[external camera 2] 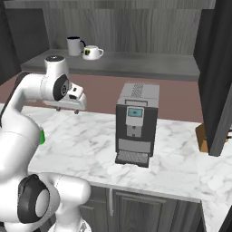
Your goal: Pick the mug on the counter and place it in the cabinet with the handle facing the right, like the mugs already inside.
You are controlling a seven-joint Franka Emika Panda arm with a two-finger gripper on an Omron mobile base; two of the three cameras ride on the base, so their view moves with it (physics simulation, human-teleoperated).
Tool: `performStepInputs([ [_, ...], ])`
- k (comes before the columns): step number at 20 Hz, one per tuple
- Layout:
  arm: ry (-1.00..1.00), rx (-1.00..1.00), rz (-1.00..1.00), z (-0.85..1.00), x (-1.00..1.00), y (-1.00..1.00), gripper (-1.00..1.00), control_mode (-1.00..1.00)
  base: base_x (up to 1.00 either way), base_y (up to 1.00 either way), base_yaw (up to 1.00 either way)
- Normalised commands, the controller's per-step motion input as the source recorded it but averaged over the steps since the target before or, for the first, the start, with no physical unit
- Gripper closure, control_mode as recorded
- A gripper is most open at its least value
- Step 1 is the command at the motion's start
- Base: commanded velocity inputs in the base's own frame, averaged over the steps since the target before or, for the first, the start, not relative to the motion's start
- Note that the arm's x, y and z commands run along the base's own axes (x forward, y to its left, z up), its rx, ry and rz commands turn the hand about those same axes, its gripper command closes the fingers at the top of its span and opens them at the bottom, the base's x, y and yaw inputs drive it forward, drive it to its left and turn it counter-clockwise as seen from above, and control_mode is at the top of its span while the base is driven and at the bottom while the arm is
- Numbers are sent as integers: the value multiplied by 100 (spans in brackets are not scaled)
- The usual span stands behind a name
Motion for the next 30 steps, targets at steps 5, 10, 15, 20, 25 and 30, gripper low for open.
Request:
performStepInputs([
  [5, -1, 0, -10, -37, 4, 66, -100, -100, 0, 0, 0],
  [10, -4, 0, -9, -37, 14, 64, -100, -100, 0, 0, 0],
  [15, 0, 0, -4, -56, 6, 70, -100, -100, 0, 0, 0],
  [20, 0, 0, 0, -55, 0, 72, -100, -100, 0, 0, 0],
  [25, -1, -1, -1, -40, 9, 57, -100, -100, 0, 0, 0],
  [30, 0, 0, 0, -27, 25, 46, -100, -100, 0, 0, 0],
])
